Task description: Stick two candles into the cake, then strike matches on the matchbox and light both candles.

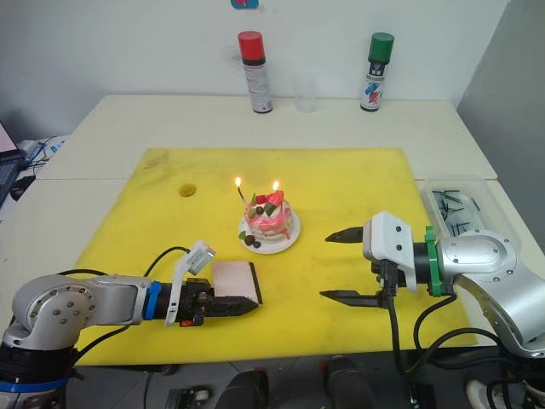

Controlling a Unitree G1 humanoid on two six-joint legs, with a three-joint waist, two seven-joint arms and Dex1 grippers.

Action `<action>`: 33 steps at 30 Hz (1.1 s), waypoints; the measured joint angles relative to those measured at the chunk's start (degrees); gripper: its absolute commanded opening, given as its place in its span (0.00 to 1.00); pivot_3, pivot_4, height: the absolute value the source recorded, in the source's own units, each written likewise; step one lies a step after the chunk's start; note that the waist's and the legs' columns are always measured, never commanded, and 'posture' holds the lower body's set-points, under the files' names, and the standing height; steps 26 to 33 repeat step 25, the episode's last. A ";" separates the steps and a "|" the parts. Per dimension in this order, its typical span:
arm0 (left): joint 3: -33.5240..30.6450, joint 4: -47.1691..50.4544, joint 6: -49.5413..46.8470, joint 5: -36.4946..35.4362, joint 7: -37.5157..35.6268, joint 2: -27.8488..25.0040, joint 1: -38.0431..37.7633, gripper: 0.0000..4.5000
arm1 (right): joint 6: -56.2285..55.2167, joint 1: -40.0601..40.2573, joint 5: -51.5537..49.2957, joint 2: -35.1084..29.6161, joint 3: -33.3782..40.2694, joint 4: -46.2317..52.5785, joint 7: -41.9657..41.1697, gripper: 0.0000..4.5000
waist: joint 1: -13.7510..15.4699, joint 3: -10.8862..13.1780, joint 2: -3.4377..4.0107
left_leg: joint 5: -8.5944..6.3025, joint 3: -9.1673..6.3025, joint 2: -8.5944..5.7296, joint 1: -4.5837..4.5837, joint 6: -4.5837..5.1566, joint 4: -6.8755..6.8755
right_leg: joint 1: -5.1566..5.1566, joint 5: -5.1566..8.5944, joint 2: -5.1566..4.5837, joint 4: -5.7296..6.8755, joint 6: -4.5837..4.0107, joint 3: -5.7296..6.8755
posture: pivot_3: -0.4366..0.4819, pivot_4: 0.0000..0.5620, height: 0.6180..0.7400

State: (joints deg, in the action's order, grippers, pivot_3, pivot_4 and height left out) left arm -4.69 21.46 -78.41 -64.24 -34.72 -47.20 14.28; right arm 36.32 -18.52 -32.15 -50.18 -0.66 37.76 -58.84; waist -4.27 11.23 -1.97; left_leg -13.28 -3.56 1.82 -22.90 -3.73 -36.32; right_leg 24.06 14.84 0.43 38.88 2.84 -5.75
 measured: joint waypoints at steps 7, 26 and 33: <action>-6.96 6.34 0.53 -0.24 -4.19 -11.34 -3.47 1.00 | 0.02 -0.02 -0.19 -0.77 1.25 0.03 0.88 1.00 | -0.15 0.06 -0.06 | 0.00 0.04 0.01 0.00 0.00 0.00 | 0.03 0.05 -0.02 0.00 -0.07 -0.02 | 0.48 0.27 1.00; -27.77 -0.35 42.18 28.90 -20.83 -13.77 -21.14 1.00 | -11.87 -4.50 1.04 -11.05 12.46 -16.79 -10.52 1.00 | 0.94 0.14 -0.04 | -0.01 0.33 0.04 0.02 0.01 0.23 | 0.09 0.24 -0.17 -0.20 -0.41 0.00 | 0.48 0.27 1.00; -27.77 -0.35 42.18 28.90 -20.83 -13.77 -21.14 1.00 | -11.87 -4.50 1.04 -11.05 12.46 -16.79 -10.52 1.00 | 0.94 0.14 -0.04 | -0.01 0.33 0.04 0.02 0.01 0.23 | 0.09 0.24 -0.17 -0.20 -0.41 0.00 | 0.48 0.27 1.00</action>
